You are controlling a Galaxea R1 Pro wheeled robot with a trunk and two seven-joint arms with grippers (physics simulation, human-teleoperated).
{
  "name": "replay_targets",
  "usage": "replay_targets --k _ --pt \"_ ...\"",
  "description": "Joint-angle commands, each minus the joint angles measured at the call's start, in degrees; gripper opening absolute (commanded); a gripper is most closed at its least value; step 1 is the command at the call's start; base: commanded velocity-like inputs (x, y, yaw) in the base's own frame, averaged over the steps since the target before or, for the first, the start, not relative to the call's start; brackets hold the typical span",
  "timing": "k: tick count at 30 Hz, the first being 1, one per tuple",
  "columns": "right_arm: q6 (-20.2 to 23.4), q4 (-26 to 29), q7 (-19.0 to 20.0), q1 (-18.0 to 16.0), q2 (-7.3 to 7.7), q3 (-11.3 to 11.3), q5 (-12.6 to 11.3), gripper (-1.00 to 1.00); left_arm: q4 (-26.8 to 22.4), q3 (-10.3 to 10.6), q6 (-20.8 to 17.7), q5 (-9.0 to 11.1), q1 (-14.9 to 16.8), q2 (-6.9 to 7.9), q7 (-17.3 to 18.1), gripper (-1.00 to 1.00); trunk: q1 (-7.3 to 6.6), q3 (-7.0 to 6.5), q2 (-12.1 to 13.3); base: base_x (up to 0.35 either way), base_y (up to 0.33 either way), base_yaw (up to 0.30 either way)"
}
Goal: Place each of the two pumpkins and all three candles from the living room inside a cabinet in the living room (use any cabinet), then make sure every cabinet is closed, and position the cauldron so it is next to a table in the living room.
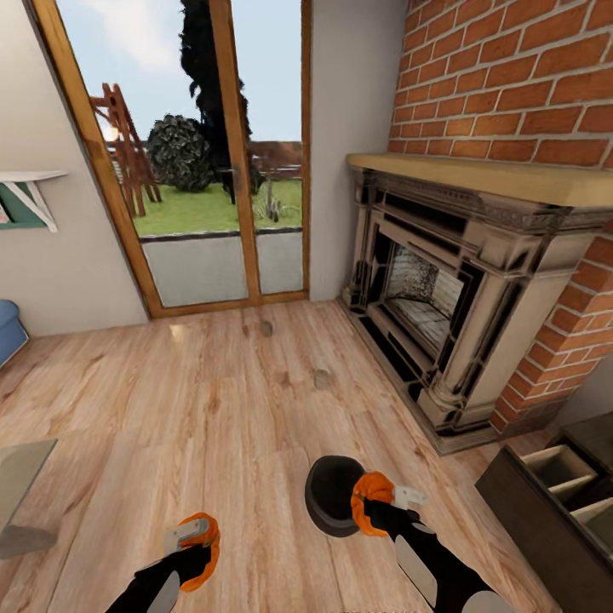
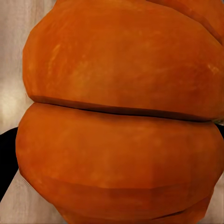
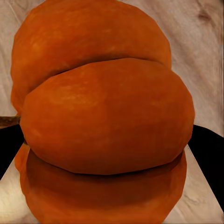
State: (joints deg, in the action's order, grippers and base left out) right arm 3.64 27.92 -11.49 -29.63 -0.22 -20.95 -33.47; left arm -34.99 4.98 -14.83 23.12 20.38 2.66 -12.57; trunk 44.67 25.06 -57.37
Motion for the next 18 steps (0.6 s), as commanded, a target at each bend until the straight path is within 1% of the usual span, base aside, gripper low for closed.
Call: replay_targets --k 1,15,18 --pt "0.23 0.15 -0.53 -0.06 0.04 -0.41 -0.19 -1.0 -0.17 0.5 -0.2 0.52 0.01 0.1 -0.61 -1.0 0.0 0.06 -0.05 0.0 0.0 -0.281" --pt "0.2 0.12 -0.55 -0.06 0.04 -0.33 -0.37 -1.0 -0.17 0.5 -0.2 0.5 0.01 0.08 -0.61 -1.0 0.0 0.06 -0.05 0.0 0.0 -0.281" --pt "-0.92 0.12 -0.55 -0.05 0.04 -0.26 -0.41 -1.0 -0.17 0.52 -0.2 0.52 0.01 0.07 -0.61 -1.0 0.0 0.06 -0.05 0.0 0.0 -0.281"
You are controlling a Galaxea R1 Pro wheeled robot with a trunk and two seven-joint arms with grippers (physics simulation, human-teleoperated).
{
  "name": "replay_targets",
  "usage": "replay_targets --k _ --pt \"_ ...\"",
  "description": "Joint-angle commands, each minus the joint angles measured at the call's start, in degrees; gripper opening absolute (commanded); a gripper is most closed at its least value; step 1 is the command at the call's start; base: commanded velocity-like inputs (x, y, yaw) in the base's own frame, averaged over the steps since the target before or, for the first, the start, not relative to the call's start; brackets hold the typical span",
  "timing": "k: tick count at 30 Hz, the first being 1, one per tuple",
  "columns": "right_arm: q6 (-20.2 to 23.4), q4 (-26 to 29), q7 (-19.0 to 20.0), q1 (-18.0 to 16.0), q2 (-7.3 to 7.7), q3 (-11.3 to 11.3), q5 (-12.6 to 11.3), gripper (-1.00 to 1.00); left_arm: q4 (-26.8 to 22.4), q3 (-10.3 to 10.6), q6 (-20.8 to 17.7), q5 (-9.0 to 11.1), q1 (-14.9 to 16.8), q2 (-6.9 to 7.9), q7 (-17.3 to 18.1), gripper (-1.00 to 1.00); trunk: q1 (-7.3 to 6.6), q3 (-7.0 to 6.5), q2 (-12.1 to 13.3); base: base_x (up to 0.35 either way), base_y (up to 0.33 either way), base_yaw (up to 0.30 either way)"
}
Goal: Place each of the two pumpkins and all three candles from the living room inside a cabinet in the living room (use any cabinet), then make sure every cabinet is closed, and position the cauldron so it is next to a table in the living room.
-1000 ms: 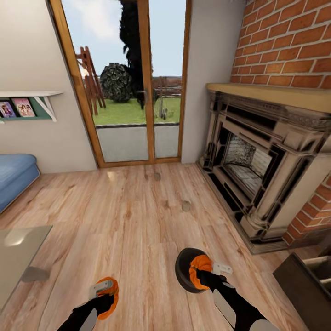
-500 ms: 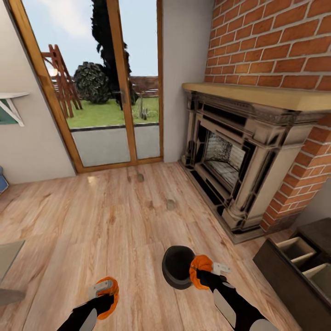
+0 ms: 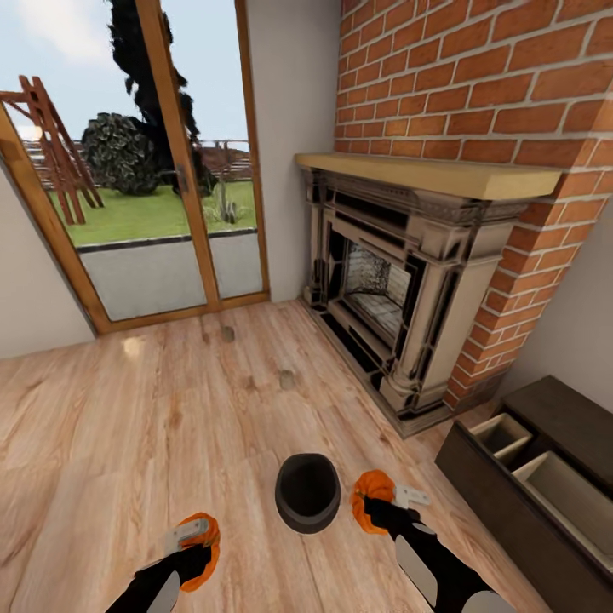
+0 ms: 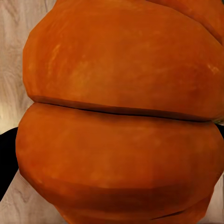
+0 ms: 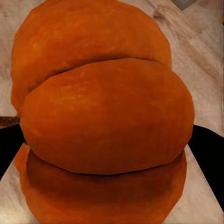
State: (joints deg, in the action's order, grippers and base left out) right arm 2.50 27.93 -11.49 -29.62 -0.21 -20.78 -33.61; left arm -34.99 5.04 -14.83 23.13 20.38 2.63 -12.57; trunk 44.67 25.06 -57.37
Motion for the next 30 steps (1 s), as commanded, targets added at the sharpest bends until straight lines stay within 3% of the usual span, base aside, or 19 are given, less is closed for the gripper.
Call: replay_targets --k 1,30 --pt "-0.21 0.1 -0.56 -0.06 0.04 -0.42 -0.26 -1.0 -0.17 0.48 -0.2 0.51 0.01 0.1 -0.61 -1.0 0.0 0.06 -0.05 0.0 0.0 -0.281" --pt "-1.02 0.11 -0.64 -0.06 0.28 -0.31 -0.4 -1.0 -0.17 0.44 -0.12 0.51 0.01 0.1 -0.61 -1.0 0.0 0.06 -0.05 0.0 0.0 -0.281"
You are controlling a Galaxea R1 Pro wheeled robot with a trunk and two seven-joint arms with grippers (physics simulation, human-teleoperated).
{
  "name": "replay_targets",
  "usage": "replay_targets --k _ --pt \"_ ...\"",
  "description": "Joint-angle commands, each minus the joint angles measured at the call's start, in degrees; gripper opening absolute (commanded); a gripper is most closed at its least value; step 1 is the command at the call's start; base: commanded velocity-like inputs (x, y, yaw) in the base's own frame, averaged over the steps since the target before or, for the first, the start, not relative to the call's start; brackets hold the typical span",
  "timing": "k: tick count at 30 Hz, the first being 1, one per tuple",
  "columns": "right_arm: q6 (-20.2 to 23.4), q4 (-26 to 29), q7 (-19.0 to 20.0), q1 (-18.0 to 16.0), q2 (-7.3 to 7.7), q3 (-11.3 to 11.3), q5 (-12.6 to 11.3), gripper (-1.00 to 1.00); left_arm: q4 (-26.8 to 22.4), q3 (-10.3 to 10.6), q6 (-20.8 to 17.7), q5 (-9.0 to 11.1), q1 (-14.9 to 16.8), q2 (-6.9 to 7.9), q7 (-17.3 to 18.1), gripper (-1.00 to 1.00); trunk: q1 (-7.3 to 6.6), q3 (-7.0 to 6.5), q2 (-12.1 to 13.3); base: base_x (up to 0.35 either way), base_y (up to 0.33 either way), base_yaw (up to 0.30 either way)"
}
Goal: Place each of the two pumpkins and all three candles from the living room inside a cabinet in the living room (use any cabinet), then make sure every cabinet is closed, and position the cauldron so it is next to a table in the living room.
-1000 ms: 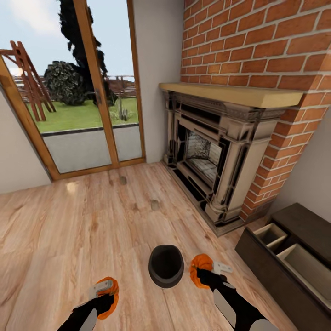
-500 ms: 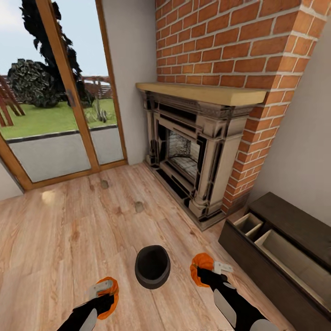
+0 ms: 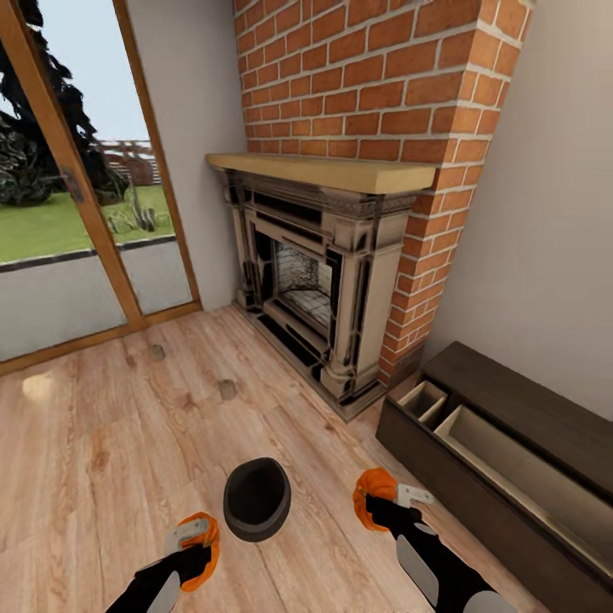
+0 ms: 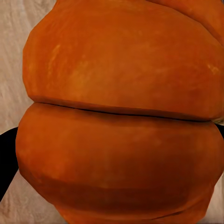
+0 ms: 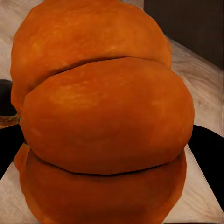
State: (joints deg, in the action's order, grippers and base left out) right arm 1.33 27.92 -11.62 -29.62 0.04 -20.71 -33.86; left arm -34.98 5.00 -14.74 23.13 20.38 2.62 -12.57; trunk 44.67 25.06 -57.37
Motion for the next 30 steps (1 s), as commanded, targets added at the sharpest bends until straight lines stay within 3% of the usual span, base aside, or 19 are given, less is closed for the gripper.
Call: replay_targets --k 1,21,30 --pt "0.15 0.09 -0.52 -0.06 0.04 -0.38 -0.16 -1.0 -0.17 0.47 -0.2 0.51 0.01 0.1 -0.61 -1.0 0.0 0.06 -0.05 0.0 0.0 -0.281" --pt "0.07 0.02 -0.58 -0.06 0.02 -0.37 -0.21 -1.0 -0.17 0.53 -0.2 0.51 0.01 -0.38 -0.61 -1.0 0.0 0.06 -0.05 0.002 0.0 -0.281" --pt "0.15 0.04 -0.6 -0.07 0.05 -0.36 -0.23 -1.0 -0.17 0.53 -0.2 0.51 0.01 -0.35 -0.61 -1.0 0.0 0.06 -0.05 0.173 0.072 -0.281"
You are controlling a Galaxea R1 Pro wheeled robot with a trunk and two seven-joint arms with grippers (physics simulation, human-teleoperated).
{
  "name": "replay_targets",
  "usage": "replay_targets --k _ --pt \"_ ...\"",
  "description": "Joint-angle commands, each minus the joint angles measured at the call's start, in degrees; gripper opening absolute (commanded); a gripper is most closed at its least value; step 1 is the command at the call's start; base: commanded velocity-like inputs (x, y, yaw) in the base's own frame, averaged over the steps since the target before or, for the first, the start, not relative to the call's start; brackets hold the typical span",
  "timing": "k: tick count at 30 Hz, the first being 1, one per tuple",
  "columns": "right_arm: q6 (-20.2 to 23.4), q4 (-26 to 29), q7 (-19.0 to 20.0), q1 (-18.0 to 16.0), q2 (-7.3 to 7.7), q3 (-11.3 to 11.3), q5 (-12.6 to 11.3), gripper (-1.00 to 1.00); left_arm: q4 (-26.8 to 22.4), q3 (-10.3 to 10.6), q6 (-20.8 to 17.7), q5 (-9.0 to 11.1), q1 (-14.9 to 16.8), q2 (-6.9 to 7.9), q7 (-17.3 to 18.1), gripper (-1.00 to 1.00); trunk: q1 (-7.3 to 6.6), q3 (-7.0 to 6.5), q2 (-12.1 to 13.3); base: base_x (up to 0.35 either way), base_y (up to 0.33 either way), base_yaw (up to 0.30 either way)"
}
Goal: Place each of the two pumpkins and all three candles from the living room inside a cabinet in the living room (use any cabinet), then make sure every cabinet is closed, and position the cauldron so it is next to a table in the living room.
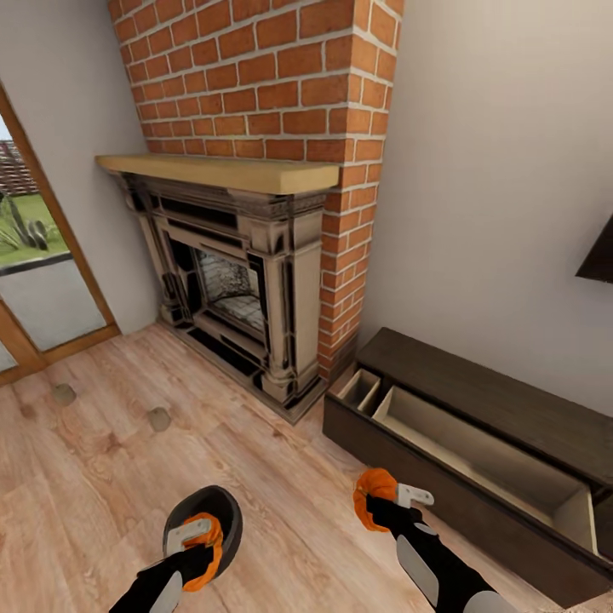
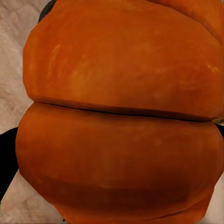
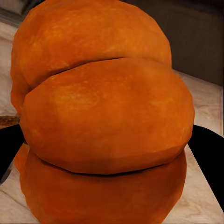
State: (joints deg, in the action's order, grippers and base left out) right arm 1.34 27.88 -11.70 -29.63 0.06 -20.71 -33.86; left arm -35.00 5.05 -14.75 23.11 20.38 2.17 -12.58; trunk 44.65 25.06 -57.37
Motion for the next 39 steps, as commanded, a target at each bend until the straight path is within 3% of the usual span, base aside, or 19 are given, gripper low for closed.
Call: replay_targets --k 1,39 --pt "0.15 0.08 -0.52 -0.07 0.03 -0.37 -0.22 -1.0 -0.16 0.49 -0.19 0.53 0.01 0.07 -0.61 -1.0 0.03 0.06 -0.04 0.184 0.058 -0.281" --pt "0.06 0.07 -0.52 -0.07 -0.14 -0.38 -0.24 -1.0 -0.16 0.49 -0.19 0.53 0.01 0.11 -0.61 -1.0 0.03 0.06 -0.04 0.108 0.002 -0.281"
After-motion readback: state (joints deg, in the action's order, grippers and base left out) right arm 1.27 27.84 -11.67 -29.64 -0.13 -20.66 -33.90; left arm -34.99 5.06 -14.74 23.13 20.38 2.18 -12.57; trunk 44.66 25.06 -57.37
